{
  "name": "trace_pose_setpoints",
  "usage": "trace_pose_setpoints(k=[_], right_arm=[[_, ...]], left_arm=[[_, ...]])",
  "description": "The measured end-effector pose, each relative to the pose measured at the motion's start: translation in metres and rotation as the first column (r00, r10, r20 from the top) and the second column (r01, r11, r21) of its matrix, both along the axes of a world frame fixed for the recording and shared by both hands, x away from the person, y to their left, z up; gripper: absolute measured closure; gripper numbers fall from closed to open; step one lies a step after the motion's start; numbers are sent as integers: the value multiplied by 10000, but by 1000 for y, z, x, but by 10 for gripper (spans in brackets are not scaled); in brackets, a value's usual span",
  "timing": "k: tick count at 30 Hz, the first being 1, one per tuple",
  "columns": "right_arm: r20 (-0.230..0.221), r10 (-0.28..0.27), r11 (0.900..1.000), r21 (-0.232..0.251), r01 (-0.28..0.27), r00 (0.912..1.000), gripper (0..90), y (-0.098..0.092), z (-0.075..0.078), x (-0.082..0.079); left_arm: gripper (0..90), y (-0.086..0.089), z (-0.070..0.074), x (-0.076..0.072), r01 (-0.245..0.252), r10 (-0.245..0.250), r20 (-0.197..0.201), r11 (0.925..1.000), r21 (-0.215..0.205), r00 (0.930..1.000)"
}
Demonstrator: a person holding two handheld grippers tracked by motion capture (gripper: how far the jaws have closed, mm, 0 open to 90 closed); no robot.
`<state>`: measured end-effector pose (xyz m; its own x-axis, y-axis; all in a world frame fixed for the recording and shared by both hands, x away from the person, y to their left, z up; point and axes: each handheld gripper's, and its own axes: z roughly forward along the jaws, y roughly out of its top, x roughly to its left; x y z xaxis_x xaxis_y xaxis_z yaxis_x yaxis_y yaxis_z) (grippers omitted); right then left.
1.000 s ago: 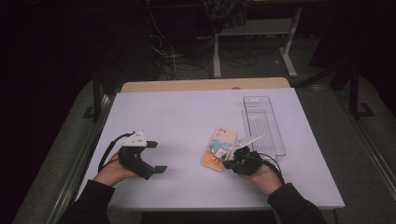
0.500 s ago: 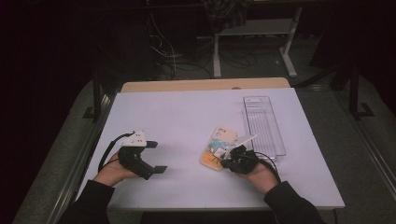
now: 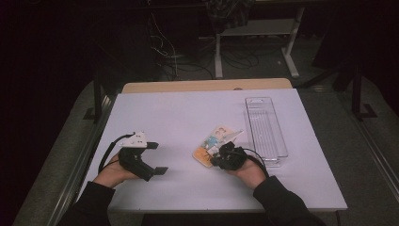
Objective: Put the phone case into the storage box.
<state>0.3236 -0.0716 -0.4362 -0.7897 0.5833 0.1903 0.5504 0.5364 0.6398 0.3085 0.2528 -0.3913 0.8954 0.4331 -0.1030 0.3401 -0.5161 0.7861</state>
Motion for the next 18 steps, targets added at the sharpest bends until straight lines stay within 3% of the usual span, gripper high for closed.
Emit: trace_pose_setpoints(k=[10, 12, 18], right_arm=[[11, 182, 9997, 156, -182, 9998, 891, 19, -1, 13], [194, 319, 9994, 97, -321, 9993, 891, 22, -2, 17], [65, 320, 9993, 209, -321, 9995, 891, 34, -2, 24]], left_arm=[[0, 1, 1, 0, 51, -51, -23, 10000, 50, 10000], [0, 1, 0, 0, 47, -47, -19, 10000, 69, 10000], [0, 1, 0, 0, 13, -12, -78, 10000, 75, 10000]])
